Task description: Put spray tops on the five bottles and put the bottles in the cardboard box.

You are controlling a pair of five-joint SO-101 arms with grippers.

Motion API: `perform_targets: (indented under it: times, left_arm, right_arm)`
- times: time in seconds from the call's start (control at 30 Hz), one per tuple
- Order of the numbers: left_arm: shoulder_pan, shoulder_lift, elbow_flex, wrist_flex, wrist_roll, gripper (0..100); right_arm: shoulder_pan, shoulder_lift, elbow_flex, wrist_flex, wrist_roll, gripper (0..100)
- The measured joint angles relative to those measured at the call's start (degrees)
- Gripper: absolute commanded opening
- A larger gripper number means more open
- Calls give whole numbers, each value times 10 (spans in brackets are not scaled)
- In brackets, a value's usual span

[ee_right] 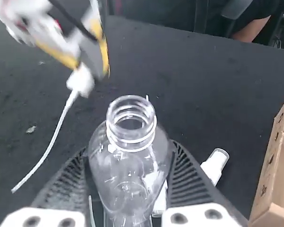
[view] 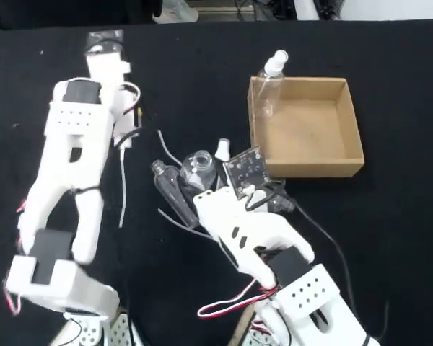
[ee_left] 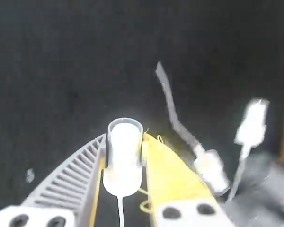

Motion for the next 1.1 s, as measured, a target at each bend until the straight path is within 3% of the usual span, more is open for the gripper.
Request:
perform_targets:
  times: [0.27, 0.6, 0.8, 0.93, 1.1]
  left_arm:
    - [52, -174, -25, -91, 45, 30]
    - [157, -276, -105, -98, 48, 30]
    - [175, -332, -104, -91, 50, 30]
    - [178, -377, -82, -94, 66, 30]
    - [188, -389, 36, -203, 76, 30]
  right_arm:
    - [31, 0, 0, 0, 0, 11]
    - [41, 0, 0, 0, 0, 11]
    - [41, 0, 0, 0, 5, 11]
    - [41, 0, 0, 0, 28, 11]
    - [41, 0, 0, 0, 33, 11]
